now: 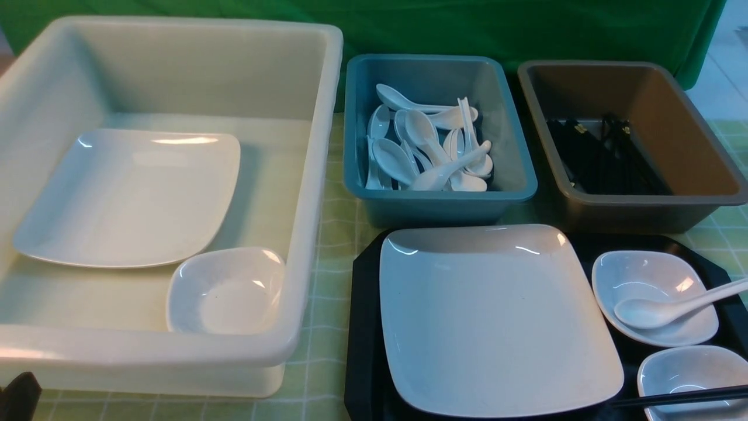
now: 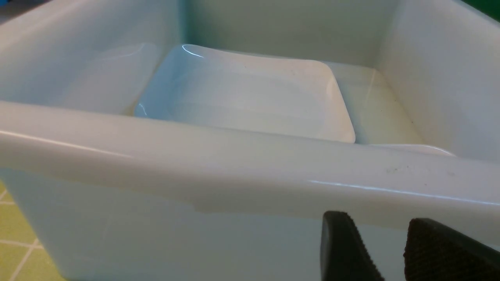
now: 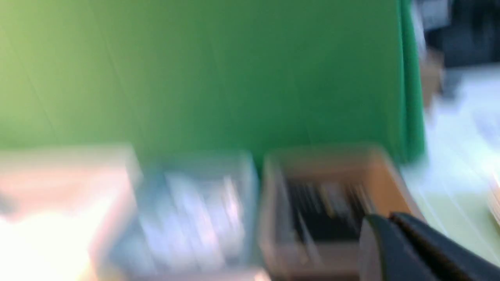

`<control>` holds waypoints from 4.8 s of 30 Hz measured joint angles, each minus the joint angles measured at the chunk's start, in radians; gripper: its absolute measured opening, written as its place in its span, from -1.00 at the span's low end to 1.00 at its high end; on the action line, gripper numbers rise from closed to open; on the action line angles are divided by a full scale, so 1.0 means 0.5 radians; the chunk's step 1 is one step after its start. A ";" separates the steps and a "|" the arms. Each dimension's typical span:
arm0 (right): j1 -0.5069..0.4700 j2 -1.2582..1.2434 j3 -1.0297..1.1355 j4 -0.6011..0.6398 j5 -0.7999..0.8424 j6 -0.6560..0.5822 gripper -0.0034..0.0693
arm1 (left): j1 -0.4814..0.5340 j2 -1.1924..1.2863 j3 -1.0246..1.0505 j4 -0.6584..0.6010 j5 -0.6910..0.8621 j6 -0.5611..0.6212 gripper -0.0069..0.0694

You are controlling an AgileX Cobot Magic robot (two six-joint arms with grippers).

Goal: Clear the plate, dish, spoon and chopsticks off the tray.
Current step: Use the right arm to grab a pair of chopsticks from the plate, then use the right arm to put the chopsticks into the small storage box on the right

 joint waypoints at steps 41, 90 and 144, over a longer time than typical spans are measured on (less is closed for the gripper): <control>0.301 2.014 -0.239 -0.504 0.849 -1.641 0.16 | 0.000 0.000 0.000 0.012 0.000 -0.004 -0.23; 0.325 2.274 -0.072 -0.632 0.526 -2.212 -0.66 | 0.000 0.000 0.000 0.029 0.000 -0.004 -0.23; -0.116 3.516 -2.503 -0.193 0.338 0.116 -0.09 | 0.000 0.000 0.000 0.031 0.000 -0.005 -0.23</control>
